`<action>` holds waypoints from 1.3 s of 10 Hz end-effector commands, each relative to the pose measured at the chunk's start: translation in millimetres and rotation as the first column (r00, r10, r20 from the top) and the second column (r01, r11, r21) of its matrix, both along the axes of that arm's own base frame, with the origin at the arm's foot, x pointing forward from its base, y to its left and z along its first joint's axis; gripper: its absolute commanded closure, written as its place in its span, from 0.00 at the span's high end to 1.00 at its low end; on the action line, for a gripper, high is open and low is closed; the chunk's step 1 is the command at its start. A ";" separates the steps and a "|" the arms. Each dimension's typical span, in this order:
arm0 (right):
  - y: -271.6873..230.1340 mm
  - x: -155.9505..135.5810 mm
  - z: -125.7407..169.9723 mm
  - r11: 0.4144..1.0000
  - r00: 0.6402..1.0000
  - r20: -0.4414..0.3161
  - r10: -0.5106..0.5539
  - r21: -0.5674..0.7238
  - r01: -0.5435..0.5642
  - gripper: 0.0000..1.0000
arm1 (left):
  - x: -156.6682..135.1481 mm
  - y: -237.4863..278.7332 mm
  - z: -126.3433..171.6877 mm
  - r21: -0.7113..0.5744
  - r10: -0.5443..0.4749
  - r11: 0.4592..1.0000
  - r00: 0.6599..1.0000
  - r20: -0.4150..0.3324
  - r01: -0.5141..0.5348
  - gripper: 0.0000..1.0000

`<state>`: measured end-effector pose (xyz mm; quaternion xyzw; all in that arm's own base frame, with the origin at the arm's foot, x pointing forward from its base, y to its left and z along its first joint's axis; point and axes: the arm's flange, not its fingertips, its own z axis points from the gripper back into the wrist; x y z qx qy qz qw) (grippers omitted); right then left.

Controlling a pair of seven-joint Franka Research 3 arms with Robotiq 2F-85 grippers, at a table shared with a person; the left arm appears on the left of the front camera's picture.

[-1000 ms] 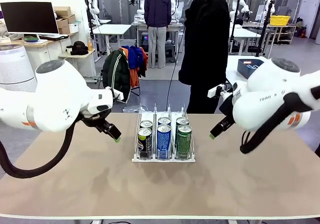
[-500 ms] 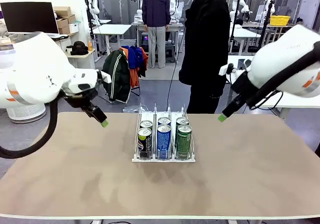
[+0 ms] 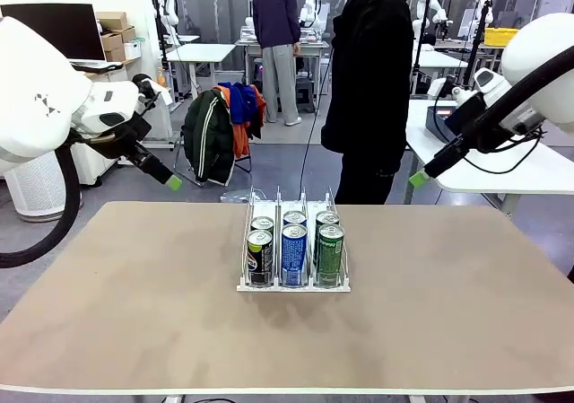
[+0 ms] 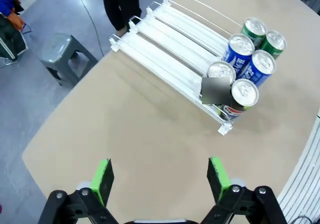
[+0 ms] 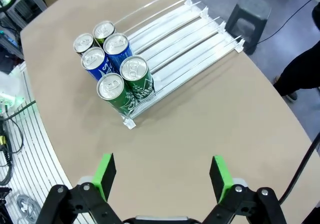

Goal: Fill the beverage cans into the dispenser.
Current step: Pick up the Sprite handed by the human.

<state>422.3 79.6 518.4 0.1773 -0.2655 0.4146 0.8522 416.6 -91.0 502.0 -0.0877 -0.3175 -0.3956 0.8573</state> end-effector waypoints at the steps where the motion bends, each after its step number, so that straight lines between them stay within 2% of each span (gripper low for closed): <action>1: 6.3 -0.4 -0.5 1.000 1.000 -0.006 0.016 -0.018 -0.016 1.00 | 0.3 -2.8 -0.8 0.005 -0.018 1.000 1.000 -0.026 0.018 1.00; 5: 5.2 -1.5 0.4 1.000 1.000 0.002 0.005 -0.019 -0.005 1.00 | -1.4 -3.4 -2.0 0.005 -0.010 1.000 1.000 -0.010 0.010 1.00; 6: -1.5 7.3 22.8 0.997 0.998 0.023 0.062 0.037 -0.063 1.00 | 4.8 2.4 13.7 -0.003 -0.117 0.993 0.991 -0.061 0.117 1.00; 7: -2.6 13.5 41.6 0.994 0.994 0.051 0.101 0.030 -0.103 1.00 | 13.7 9.9 29.0 -0.004 -0.244 0.970 0.968 -0.066 0.244 1.00; 8: -7.3 28.3 60.5 0.989 0.991 0.028 0.134 0.056 -0.136 1.00 | 28.0 19.6 38.3 -0.007 -0.312 0.950 0.948 -0.071 0.312 1.00; 9: -13.0 40.5 78.3 0.986 0.989 0.017 0.147 0.080 -0.148 1.00 | 33.0 23.4 50.0 -0.001 -0.327 0.945 0.943 -0.068 0.328 1.00; 10: -16.8 44.1 97.3 0.988 0.992 0.020 0.124 0.088 -0.125 1.00 | 25.6 26.6 70.5 0.020 -0.335 0.942 0.942 -0.028 0.336 1.00; 11: -18.8 43.1 114.3 0.996 0.997 0.054 0.060 0.070 -0.063 1.00 | 18.6 30.3 92.3 0.046 -0.324 0.945 0.946 0.011 0.323 1.00; 13: -21.4 26.0 156.1 0.998 0.994 0.111 0.012 0.058 -0.018 1.00 | 7.3 34.7 132.3 0.043 -0.252 0.967 0.965 0.076 0.250 1.00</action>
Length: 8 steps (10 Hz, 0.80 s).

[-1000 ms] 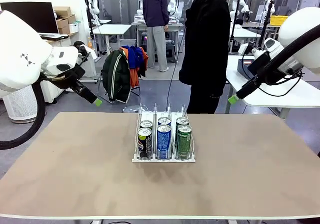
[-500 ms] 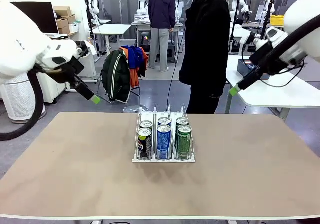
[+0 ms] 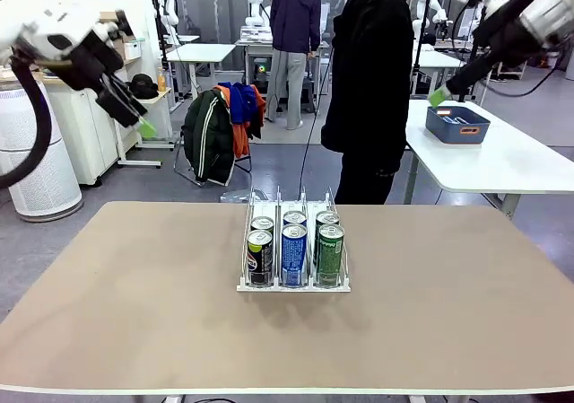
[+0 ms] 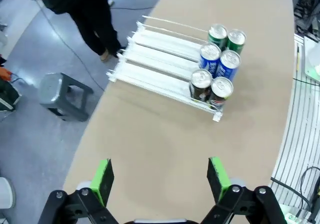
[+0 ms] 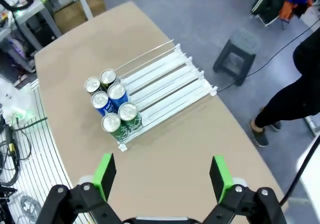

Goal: Fill the beverage cans into the dispenser.
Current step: Pick up the Sprite handed by the human.

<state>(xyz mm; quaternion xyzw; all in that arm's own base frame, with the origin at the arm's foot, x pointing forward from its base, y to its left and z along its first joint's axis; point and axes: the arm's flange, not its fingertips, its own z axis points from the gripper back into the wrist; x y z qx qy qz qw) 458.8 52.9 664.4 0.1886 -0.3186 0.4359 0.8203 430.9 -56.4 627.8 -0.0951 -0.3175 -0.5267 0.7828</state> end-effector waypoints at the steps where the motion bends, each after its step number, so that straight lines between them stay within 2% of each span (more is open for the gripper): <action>1: 2.0 -17.5 26.4 0.995 0.994 0.042 -0.097 -0.014 0.098 1.00 | -14.0 2.7 21.3 -0.063 0.082 0.995 0.996 0.026 -0.080 1.00; 4: -8.3 -32.7 51.9 0.990 0.986 0.094 -0.140 -0.013 0.141 1.00 | -30.1 0.9 49.4 -0.074 0.186 0.981 0.979 0.087 -0.180 1.00; 6: -8.9 -38.7 61.5 0.987 0.982 0.103 -0.160 -0.013 0.163 1.00 | -32.7 3.6 55.6 -0.085 0.239 0.969 0.965 0.110 -0.231 1.00; 7: -12.4 -36.5 62.6 0.994 0.989 0.098 -0.113 0.004 0.113 1.00 | -30.9 3.0 60.7 -0.086 0.168 0.983 0.982 0.085 -0.161 1.00; 8: -12.4 -36.5 62.6 0.994 0.989 0.098 -0.113 0.004 0.113 1.00 | -30.9 3.0 60.7 -0.086 0.168 0.983 0.982 0.085 -0.161 1.00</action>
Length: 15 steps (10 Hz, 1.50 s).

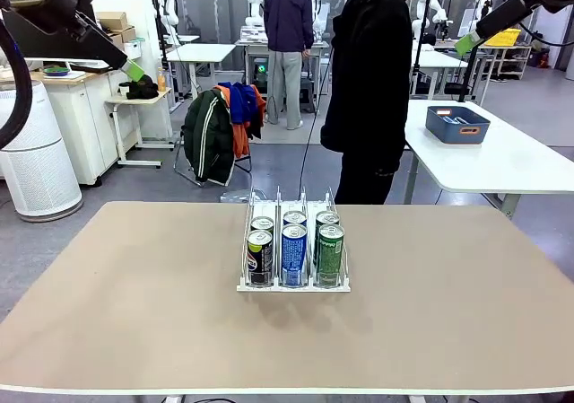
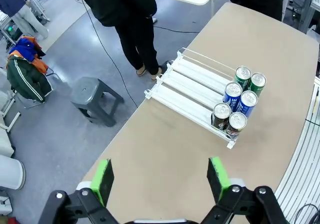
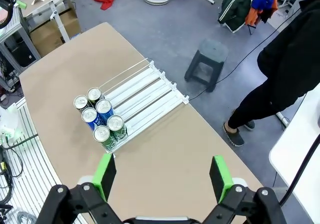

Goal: Fill the beverage cans into the dispenser.
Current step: Pick up the Sprite handed by the human.

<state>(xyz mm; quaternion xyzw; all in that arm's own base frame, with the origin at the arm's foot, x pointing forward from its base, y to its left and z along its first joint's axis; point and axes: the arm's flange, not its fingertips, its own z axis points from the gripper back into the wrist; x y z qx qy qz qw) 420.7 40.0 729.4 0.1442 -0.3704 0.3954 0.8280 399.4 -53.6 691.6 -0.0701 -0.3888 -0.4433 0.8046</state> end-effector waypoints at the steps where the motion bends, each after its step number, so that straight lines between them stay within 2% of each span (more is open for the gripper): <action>1: 0.5 1.7 -2.4 1.000 1.000 -0.005 0.008 0.003 -0.008 1.00 | 0.5 0.3 -3.1 0.006 -0.018 1.000 1.000 -0.016 0.018 1.00; 6: 0.5 1.7 -2.4 1.000 1.000 -0.005 0.008 0.003 -0.008 1.00 | 0.6 -5.7 0.3 0.008 -0.011 1.000 1.000 0.002 0.011 1.00; 8: 0.5 1.3 -1.5 1.000 1.000 -0.004 0.001 -0.001 -0.001 1.00 | -3.8 -6.0 5.7 0.012 -0.032 0.999 0.999 -0.015 0.032 1.00; 11: -4.8 -1.5 17.2 0.998 0.996 -0.075 0.045 -0.033 -0.048 1.00 | -10.8 -8.7 23.5 0.046 -0.030 0.998 0.998 -0.057 0.033 1.00; 15: -18.1 -13.1 41.4 0.997 0.995 -0.082 0.057 -0.051 -0.061 1.00 | -25.1 -26.2 53.0 0.034 -0.108 0.993 0.988 -0.111 0.112 1.00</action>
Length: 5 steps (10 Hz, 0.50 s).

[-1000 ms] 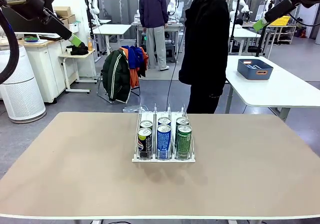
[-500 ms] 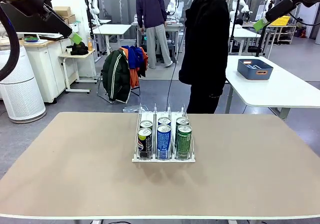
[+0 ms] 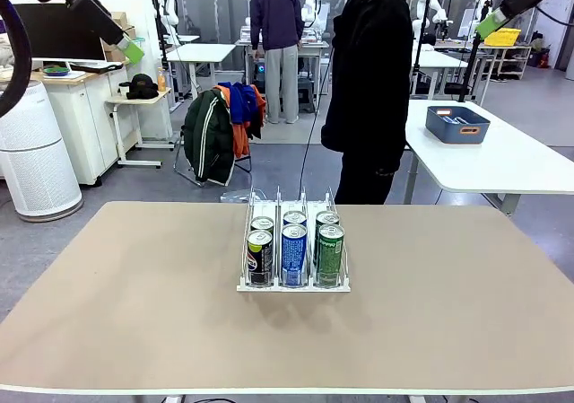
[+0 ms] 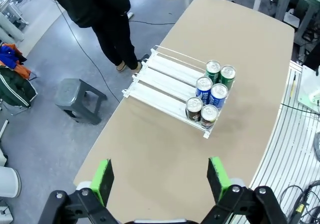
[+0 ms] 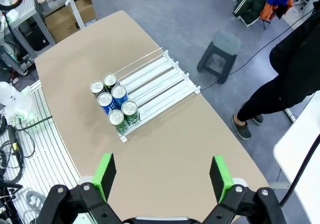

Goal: Fill the beverage cans into the dispenser.
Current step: Pick up the Sprite handed by the human.

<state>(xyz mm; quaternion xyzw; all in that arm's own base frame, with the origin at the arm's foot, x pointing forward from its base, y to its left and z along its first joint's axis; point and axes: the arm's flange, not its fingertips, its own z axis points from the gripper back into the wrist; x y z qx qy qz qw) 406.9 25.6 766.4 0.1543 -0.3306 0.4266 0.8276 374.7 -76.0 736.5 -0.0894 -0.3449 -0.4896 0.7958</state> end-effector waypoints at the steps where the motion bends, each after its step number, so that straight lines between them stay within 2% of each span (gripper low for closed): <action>1: -7.7 -5.2 10.1 1.000 1.000 -0.009 -0.005 -0.017 0.005 1.00 | -5.7 -4.6 16.0 0.001 -0.030 1.000 0.999 -0.029 0.031 1.00; 3: -13.3 -20.7 21.8 1.000 1.000 0.006 0.003 -0.009 -0.003 1.00 | -10.8 -1.2 29.7 0.002 -0.042 0.999 0.999 -0.016 0.042 1.00; 5: -22.5 -31.4 35.4 0.998 0.998 0.055 -0.042 -0.040 0.044 1.00 | -13.3 3.5 34.7 -0.035 -0.026 0.999 1.000 0.011 0.026 1.00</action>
